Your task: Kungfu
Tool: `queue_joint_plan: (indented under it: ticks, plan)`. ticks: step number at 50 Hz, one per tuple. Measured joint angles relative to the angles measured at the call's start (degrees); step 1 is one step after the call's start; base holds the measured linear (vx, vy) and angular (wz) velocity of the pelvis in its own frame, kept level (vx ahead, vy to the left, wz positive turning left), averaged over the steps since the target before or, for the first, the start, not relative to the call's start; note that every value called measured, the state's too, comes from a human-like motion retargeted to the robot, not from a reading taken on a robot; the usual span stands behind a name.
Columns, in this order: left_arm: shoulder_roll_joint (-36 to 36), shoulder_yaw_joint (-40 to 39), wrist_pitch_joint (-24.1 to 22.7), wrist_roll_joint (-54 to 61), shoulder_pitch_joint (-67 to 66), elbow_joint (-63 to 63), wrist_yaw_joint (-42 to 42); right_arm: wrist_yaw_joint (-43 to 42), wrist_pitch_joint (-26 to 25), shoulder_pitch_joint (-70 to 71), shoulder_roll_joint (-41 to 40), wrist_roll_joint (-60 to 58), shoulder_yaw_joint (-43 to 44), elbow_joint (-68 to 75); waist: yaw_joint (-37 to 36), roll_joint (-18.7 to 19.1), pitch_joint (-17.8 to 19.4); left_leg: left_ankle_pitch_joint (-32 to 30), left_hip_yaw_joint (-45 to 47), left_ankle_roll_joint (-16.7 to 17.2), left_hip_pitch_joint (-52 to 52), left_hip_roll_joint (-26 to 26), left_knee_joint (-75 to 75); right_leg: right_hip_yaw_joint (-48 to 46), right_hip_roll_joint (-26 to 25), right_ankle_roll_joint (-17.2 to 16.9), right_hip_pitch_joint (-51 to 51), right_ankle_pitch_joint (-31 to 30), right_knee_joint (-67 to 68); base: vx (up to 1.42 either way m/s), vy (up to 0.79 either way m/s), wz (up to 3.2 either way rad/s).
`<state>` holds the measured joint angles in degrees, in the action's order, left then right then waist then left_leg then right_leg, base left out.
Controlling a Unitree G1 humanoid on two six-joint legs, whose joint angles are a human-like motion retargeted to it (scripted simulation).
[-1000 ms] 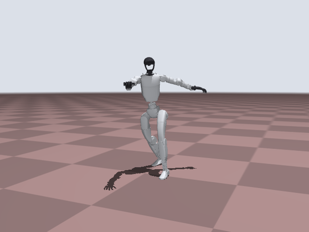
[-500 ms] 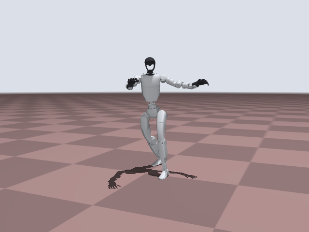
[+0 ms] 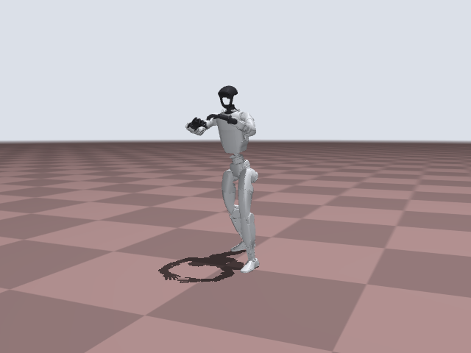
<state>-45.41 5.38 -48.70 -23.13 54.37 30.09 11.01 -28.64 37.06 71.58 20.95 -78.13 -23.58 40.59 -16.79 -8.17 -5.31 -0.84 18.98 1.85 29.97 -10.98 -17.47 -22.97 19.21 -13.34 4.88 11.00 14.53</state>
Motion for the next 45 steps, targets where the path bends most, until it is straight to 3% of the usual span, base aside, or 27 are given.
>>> queue_joint_plan:
  ticks: [8, 13, 19, 22, 25, 28, 31, 33, 35, 37, 40, 45]
  plan:
    - [-4.47, 0.19, 0.53, -3.91, -6.91, -10.58, -5.2, -6.82, 5.77, -2.46, -0.17, 1.54, -2.51, -4.91, 4.92, 3.53, 0.16, -1.2, 10.06, 0.93, -6.7, -3.53, 5.56, 0.89, 4.25, -0.83, 12.1, -3.34, 10.13, -0.28, -0.08, -1.37]
    - [-4.88, 0.86, 1.0, -3.85, -10.88, -11.48, -5.68, -7.73, 6.36, -5.06, -1.25, 1.12, -3.8, -4.74, 7.82, 4.59, -0.67, -2.71, 16.62, 2.22, -9.68, -5.27, 7.85, -4.56, 7.12, 3.44, 18.62, -1.93, 15.41, -0.33, -0.16, -1.4]
    - [-1.16, 2.39, 0.61, -2.73, -17.64, -10.78, -4.31, -6.02, 7.76, -11.7, -2.06, 1.13, -4.38, -4.3, 11.08, 5.25, -0.46, -5.96, 15.72, 5.65, -12.47, -6.79, 8.18, 6.95, 1.8, 5.19, 25.19, 3.08, 18.79, -0.31, -0.42, -1.26]
    - [3.86, 3.37, -0.19, -4.5, -21.69, -9.19, -4.68, -6.51, 8.65, -17.3, -1.57, 0.9, -4.7, -4.36, 12.52, 5.87, -0.3, -9.17, 11.77, 7.98, -12.95, -7.7, 7.75, 9.47, -0.1, 6.96, 28.72, 4.74, 21.31, -0.29, -0.29, -1.35]
    - [10.8, 5.13, -0.82, -9.06, -25.13, -4.74, -5.76, -10.75, 10.91, -24.58, -1.61, 0.36, -4.38, -2.74, 15.76, 8.1, -0.6, -12.18, 3.85, 13.15, -13.87, -8.89, 9.45, 11.7, -3.54, 8.65, 32.44, 7.17, 24.63, -0.28, -0.23, -0.95]
    - [20.51, 6.05, -2.67, -15.06, -27.09, 6.3, -7.57, -17.42, 17.76, -32.22, -2.51, -2.34, -3.01, 3.49, 21.84, 9.13, -1.41, -11.42, 1.15, 13.15, -13.53, -6.2, 12.55, 14.6, -2.36, 8.89, 38.27, 8.86, 29.31, -0.28, -0.14, -0.29]
    - [31.81, 6.01, -4.76, -21.02, -25.6, 25.23, -10.54, -25.24, 24.12, -37.7, -2.59, -9.42, -1.61, 11.87, 27.53, 12.03, -0.45, -7.45, 4.33, 13.15, -14.6, -8.22, 15.38, 14.37, -4.17, 9.9, 40.79, 11.08, 32.53, -0.25, -0.18, -0.18]
    - [38.78, 5.17, -4.01, -24.77, -22.57, 37.8, -13.41, -30.25, 25.22, -40.02, -0.68, -16.23, -0.44, 14.88, 31.65, 13.5, 1.4, -7.49, 10.21, 13.15, -15.41, -7.78, 18.18, 14.76, -3.77, 9.91, 42.9, 11.38, 34.16, -0.32, 0.18, 0.14]
    - [44.32, 6.19, -1.0, -27.26, -20.63, 45.76, -15.72, -33.79, 24.54, -42.79, 1.94, -21.34, 1.36, 16.66, 35.77, 15.17, 2.84, -8.34, 10.3, 13.15, -14.08, -6.03, 18.98, 15.44, -2.13, 9.59, 44.9, 11.05, 35.01, -0.32, 0.25, 0.4]
    - [47.02, 9.43, 3.1, -28.22, -19.02, 49.28, -17.5, -36.41, 24.05, -46.12, 2.74, -24.83, 4.24, 17.47, 38.38, 16.06, 5.0, -9.37, 7.94, 13.15, -12.59, -5.66, 18.49, 15.77, -1.6, 9.65, 45.88, 10.64, 35.02, -0.23, 0.06, 0.08]
    - [48.78, 12.39, 6.88, -32.93, -17.85, 49.55, -18.88, -41.57, 24.05, -50.98, 3.41, -26.05, 7.38, 16.3, 38.98, 16.09, 8.66, -10.04, 10.91, 13.15, -13.25, -9.14, 18.18, 15.41, -5.16, 11.21, 45.63, 9.96, 33.52, -0.17, -0.23, -0.72]
    - [49.19, 18.39, 7.11, -40.45, -19.26, 45.28, -24.58, -48.91, 24.38, -59.98, 4.41, -23.13, 10.75, 11.53, 35.39, 15.62, 9.66, -9.18, 12.36, 12.31, -16.36, -12.43, 17.61, 16.76, -11.66, 12.41, 45.1, 8.73, 30.58, -0.03, -0.12, -1.06]
